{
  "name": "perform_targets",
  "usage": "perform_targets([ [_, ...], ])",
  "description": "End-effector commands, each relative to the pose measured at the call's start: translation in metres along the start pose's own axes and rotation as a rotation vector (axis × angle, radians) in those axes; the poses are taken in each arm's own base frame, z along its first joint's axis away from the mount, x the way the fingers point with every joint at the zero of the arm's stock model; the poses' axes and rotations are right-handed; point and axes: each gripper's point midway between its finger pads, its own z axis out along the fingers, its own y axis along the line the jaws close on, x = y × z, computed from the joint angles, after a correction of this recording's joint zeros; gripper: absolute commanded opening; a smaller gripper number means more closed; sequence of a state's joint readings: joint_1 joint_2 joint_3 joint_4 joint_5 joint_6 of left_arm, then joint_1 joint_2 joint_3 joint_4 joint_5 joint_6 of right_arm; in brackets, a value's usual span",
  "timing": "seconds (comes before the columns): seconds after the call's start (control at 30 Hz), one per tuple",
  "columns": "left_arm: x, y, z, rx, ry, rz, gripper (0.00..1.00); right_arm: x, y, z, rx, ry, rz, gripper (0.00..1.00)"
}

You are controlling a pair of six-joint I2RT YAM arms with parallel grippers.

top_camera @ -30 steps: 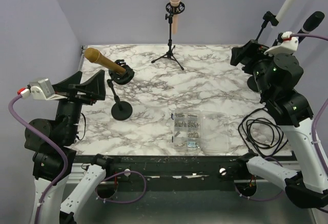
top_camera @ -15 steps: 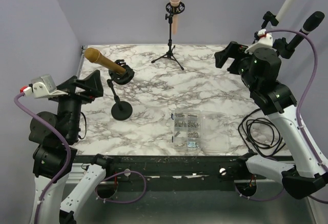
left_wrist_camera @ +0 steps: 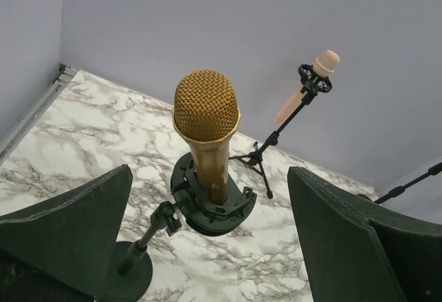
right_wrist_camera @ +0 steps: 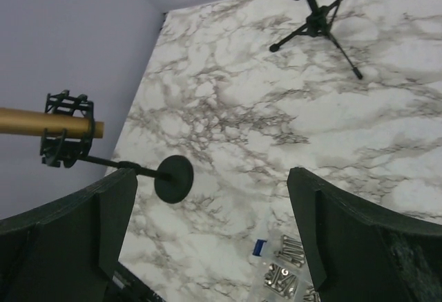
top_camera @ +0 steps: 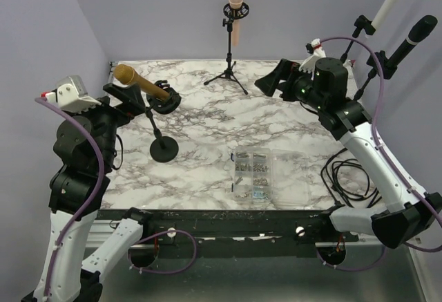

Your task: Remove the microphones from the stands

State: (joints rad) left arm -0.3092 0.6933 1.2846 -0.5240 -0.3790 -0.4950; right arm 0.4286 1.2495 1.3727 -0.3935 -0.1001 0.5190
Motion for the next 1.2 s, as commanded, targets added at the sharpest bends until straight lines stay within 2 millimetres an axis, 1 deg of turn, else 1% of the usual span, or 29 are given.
perform_targets([
  [0.0, 0.006, -0.002, 0.014, -0.039, 0.028, -0.061, 0.99, 0.022, 0.043, 0.014, -0.208, 0.080, 0.063, 1.00],
  [0.1, 0.013, 0.003, 0.026, -0.104, 0.043, -0.113, 0.99, 0.038, 0.053, 0.024, -0.222, 0.125, 0.060, 1.00],
  [0.23, 0.023, 0.008, 0.043, -0.164, 0.041, -0.162, 0.98, 0.052, 0.062, 0.032, -0.231, 0.157, 0.052, 1.00],
  [0.37, 0.034, 0.013, 0.057, -0.199, 0.030, -0.179, 0.95, 0.056, 0.067, 0.034, -0.239, 0.165, 0.040, 1.00],
  [0.47, 0.043, 0.018, 0.067, -0.226, 0.020, -0.178, 0.92, 0.056, 0.067, 0.034, -0.236, 0.163, 0.036, 1.00],
  [0.53, 0.049, 0.021, 0.071, -0.240, 0.027, -0.173, 0.90, 0.058, 0.067, 0.034, -0.234, 0.164, 0.032, 1.00],
  [0.67, 0.054, 0.022, 0.074, -0.226, 0.011, -0.169, 0.84, 0.059, 0.064, 0.033, -0.221, 0.164, 0.025, 1.00],
  [0.87, 0.051, 0.024, 0.074, -0.219, -0.024, -0.158, 0.69, 0.059, 0.064, 0.033, -0.221, 0.164, 0.016, 1.00],
  [0.97, 0.045, 0.021, 0.074, -0.204, -0.040, -0.148, 0.57, 0.058, 0.064, 0.031, -0.222, 0.160, 0.013, 1.00],
  [1.0, 0.041, 0.019, 0.074, -0.192, -0.048, -0.144, 0.51, 0.058, 0.064, 0.031, -0.221, 0.162, 0.012, 1.00],
  [1.1, 0.030, 0.014, 0.072, -0.176, -0.070, -0.137, 0.28, 0.057, 0.063, 0.031, -0.215, 0.159, 0.006, 1.00],
  [1.13, 0.026, 0.013, 0.072, -0.174, -0.080, -0.138, 0.23, 0.056, 0.062, 0.030, -0.212, 0.155, 0.004, 1.00],
  [1.17, 0.021, 0.012, 0.071, -0.168, -0.090, -0.137, 0.19, 0.055, 0.062, 0.030, -0.209, 0.155, 0.002, 1.00],
])
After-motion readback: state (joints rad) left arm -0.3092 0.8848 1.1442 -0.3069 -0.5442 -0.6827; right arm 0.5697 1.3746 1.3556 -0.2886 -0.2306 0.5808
